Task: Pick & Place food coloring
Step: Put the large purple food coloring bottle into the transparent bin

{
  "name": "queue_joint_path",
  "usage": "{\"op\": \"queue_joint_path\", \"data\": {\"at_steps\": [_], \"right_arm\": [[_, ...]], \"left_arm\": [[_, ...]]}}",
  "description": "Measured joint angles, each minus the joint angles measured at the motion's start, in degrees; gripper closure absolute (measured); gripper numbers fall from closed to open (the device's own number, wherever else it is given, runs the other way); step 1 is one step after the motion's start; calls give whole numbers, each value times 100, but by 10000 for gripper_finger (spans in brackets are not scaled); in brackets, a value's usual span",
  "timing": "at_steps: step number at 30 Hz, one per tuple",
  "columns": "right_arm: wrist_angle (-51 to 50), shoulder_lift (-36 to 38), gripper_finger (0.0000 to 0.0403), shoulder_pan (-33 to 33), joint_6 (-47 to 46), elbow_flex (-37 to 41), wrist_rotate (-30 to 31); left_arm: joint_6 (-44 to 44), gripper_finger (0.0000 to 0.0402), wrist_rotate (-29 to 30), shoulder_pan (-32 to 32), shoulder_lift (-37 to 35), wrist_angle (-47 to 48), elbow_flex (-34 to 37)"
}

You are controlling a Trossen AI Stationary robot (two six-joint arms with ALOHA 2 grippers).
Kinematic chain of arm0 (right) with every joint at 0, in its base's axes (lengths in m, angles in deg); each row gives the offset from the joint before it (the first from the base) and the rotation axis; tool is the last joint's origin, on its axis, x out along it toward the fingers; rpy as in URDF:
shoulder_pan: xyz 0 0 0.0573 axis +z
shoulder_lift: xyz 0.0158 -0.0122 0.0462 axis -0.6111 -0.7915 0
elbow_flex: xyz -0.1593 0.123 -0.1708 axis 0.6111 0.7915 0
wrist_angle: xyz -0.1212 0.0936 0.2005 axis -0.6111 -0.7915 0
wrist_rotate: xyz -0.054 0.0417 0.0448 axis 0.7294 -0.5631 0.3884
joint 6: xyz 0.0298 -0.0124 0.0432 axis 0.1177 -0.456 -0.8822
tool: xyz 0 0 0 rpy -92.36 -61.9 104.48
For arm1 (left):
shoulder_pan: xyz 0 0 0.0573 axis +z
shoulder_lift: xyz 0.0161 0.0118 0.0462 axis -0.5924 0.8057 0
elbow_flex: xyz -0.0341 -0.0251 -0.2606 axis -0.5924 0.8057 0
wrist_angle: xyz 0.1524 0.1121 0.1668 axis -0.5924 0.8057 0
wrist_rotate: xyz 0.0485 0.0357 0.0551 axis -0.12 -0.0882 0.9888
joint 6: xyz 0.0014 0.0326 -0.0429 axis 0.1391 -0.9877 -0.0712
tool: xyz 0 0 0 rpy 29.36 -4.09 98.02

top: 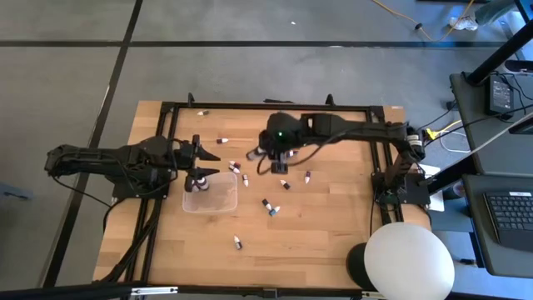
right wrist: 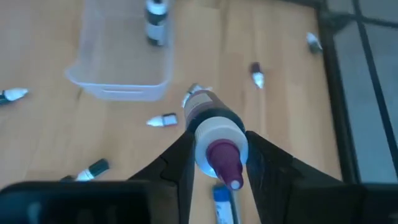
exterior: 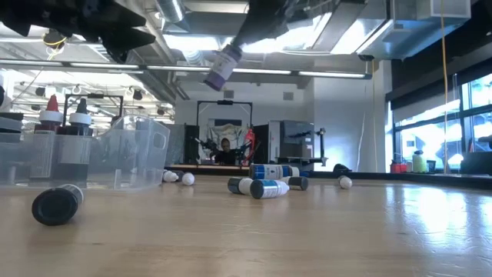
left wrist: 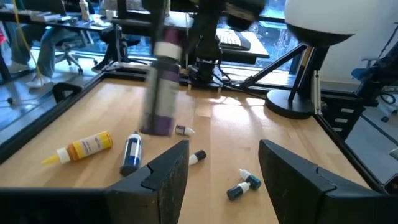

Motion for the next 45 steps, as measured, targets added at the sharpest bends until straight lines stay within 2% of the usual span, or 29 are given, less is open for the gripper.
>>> {"op": "queue_joint_path", "data": {"at_steps": [7,12,19,21,27,32,45], "right_arm": [[539,-257,277,347,313,136,-84],[869,-434,275,466,434,136,-542],[1252,-580,275,529,434,136,-597],[1215,-599,274,530,428,139,-597],[1210,-645,274,530,337,139,-596],[1230,-644,274,530,302,139,-595],[1150,-644,273,541,284,139,-595]], "left_arm": [[257,212,115,0,26,-228,2],[480,210,73,0,84,-351,2],[442,218,4,-53,775,-506,-2],[311,219,2,-91,1076,-844,-11],[80,219,-12,-258,1636,-854,-341],[-140,219,-362,-426,2101,-959,-481],[-170,220,-242,-516,2387,-1298,-487]]}}
